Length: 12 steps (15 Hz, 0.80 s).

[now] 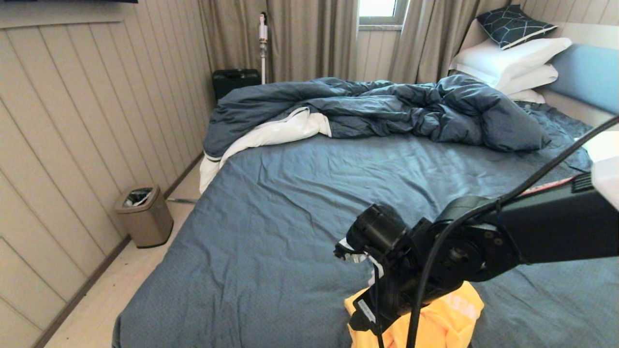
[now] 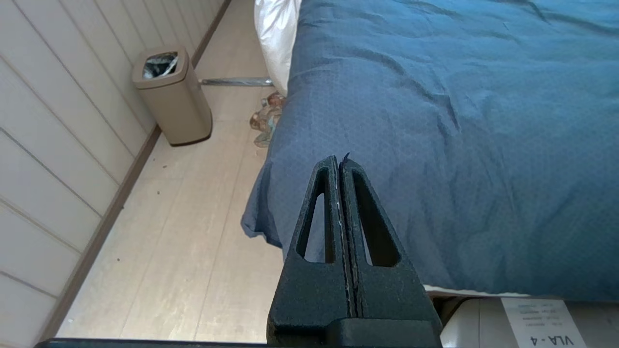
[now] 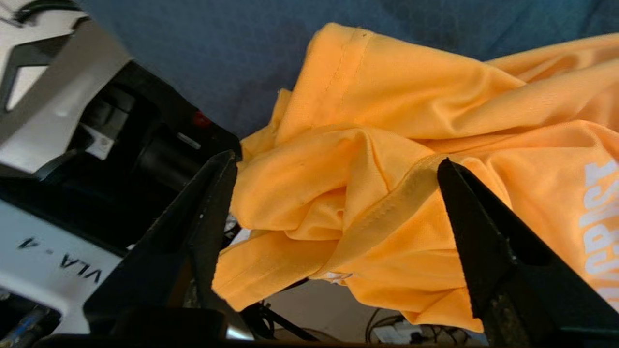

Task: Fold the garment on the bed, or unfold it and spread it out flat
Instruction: Fold the yellow T-shirt

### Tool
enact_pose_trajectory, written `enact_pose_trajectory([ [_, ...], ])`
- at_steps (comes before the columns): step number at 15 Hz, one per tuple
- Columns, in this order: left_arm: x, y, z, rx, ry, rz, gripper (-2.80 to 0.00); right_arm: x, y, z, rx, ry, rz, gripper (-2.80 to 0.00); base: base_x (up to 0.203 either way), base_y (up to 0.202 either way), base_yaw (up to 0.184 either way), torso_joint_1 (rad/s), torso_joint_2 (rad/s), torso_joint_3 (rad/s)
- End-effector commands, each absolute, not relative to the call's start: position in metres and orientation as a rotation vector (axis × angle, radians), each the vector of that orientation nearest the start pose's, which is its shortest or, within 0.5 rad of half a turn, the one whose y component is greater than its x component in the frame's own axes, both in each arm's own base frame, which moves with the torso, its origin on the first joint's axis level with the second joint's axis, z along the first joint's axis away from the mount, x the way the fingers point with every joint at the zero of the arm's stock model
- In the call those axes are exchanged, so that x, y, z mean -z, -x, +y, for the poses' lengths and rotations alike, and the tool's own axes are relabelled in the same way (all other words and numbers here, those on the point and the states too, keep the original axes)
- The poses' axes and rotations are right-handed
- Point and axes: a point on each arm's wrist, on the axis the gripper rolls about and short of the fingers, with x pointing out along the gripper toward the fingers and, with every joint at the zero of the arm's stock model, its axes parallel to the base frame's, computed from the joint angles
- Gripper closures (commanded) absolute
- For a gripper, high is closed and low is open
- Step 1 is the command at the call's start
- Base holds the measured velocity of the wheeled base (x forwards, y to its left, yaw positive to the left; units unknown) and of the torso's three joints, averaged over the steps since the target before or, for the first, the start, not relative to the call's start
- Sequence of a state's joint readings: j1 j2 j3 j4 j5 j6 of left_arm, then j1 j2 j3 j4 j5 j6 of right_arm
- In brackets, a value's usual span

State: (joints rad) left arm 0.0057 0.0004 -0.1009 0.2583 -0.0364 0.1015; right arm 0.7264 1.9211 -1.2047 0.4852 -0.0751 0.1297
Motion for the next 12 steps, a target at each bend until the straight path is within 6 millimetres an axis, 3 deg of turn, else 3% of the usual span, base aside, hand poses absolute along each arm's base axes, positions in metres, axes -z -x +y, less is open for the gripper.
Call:
enact_pose_trajectory([
  [1,-0.077,0.032,-0.001,0.039,-0.098,0.158,0.00,-0.124,-0.245,0.217,-0.480,0.363,1.166,-2.80,0.000,0.000,0.000,0.000,0.00,0.000],
  [6,-0.076,0.032,-0.001,0.039,-0.096,0.159,0.00,-0.119,-0.239,0.228,-0.480,0.391,1.207,-2.80,0.000,0.000,0.000,0.000,0.00,0.000],
  [12,-0.077,0.032,-0.001,0.037,-0.093,0.158,0.00,-0.108,-0.241,0.222,-0.436,0.414,1.236,-2.80,0.000,0.000,0.000,0.000,0.00,0.000],
])
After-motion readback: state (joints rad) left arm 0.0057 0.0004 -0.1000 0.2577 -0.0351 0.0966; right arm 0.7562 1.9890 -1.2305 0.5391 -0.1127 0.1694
